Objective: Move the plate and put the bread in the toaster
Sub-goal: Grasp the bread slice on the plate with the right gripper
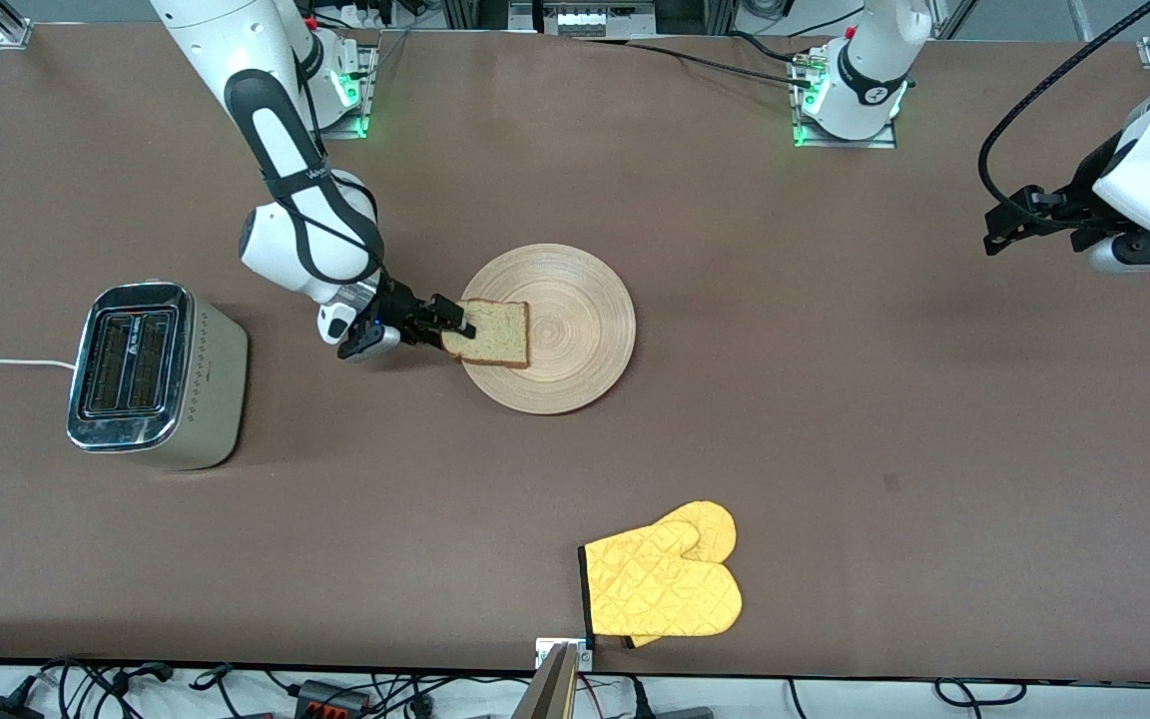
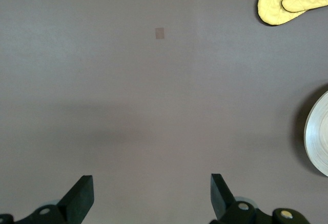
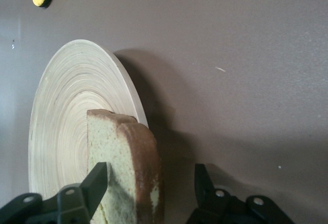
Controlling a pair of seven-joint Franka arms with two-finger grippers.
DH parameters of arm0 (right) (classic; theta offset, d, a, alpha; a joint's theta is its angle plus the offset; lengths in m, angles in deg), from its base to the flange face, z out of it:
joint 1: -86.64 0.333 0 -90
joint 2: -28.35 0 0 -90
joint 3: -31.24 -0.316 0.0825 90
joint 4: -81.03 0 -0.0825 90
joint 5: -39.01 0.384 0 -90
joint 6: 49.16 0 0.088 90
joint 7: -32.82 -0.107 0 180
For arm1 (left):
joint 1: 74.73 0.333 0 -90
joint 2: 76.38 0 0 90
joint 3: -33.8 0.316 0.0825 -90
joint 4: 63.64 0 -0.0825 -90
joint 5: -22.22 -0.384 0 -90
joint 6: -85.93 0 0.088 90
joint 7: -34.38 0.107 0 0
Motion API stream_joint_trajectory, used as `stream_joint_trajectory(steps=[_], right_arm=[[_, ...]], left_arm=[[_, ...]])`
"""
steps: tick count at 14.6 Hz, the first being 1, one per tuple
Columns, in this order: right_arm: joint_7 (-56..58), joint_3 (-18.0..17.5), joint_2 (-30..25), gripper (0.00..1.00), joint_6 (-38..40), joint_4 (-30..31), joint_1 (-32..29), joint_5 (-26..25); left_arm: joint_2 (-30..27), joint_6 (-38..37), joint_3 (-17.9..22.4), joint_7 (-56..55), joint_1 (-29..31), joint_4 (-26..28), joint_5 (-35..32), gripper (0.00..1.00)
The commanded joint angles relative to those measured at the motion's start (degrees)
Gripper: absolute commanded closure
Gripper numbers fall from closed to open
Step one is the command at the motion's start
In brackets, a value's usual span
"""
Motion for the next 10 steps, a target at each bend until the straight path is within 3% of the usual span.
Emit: stream_joint_trajectory(steps=[1,7,8,10], right_arm=[[2.8,0.29,-2.95,0.25,-0.31,2.3,0.2,2.11],[2.88,0.56,-4.71,0.26,-0.31,3.98,-0.06,1.76],[2.97,0.56,-4.45,0.3,-0.31,3.98,0.11,1.76],[2.97,0.56,-4.44,0.46,-0.31,4.15,0.02,1.76]], left_arm=[[0.74,-1.41,0.14,0.79,-0.42,-1.79,-1.0,0.0],[0.65,-1.41,0.05,0.87,-0.51,-1.79,-1.0,0.0],[0.65,-1.41,0.05,0.87,-0.51,-1.79,-1.0,0.0],[0.65,-1.5,0.05,0.87,-0.51,-1.79,-1.0,0.0]])
